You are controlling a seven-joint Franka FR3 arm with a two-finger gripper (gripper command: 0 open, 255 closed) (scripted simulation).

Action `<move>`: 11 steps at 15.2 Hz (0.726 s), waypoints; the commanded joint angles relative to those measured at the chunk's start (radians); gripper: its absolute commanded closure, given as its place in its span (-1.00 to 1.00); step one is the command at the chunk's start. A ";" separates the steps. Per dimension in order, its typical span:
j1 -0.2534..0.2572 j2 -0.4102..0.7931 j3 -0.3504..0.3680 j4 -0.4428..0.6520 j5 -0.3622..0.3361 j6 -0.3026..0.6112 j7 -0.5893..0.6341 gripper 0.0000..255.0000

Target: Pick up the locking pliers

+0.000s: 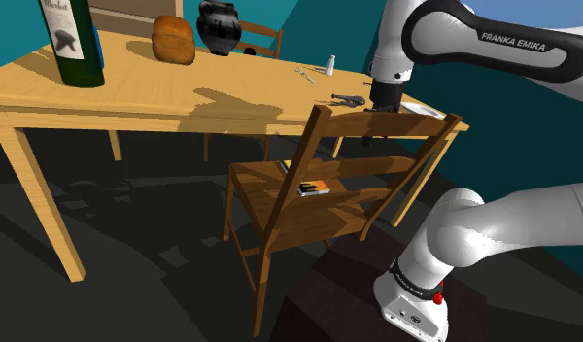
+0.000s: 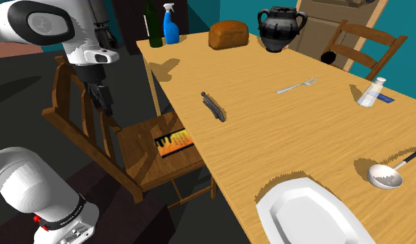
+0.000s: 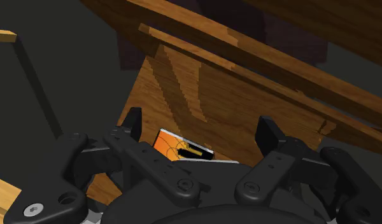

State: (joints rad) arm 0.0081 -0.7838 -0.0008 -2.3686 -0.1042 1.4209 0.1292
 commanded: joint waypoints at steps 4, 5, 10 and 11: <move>0.011 0.016 -0.084 0.024 -0.074 0.004 -0.167 -1.00; 0.015 0.025 -0.112 0.036 -0.097 0.007 -0.222 -1.00; 0.042 0.102 -0.247 0.117 -0.196 0.037 -0.497 -1.00; 0.049 0.123 -0.274 0.138 -0.211 0.045 -0.552 -1.00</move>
State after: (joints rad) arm 0.0510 -0.6835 -0.2431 -2.2529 -0.2954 1.4563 -0.3572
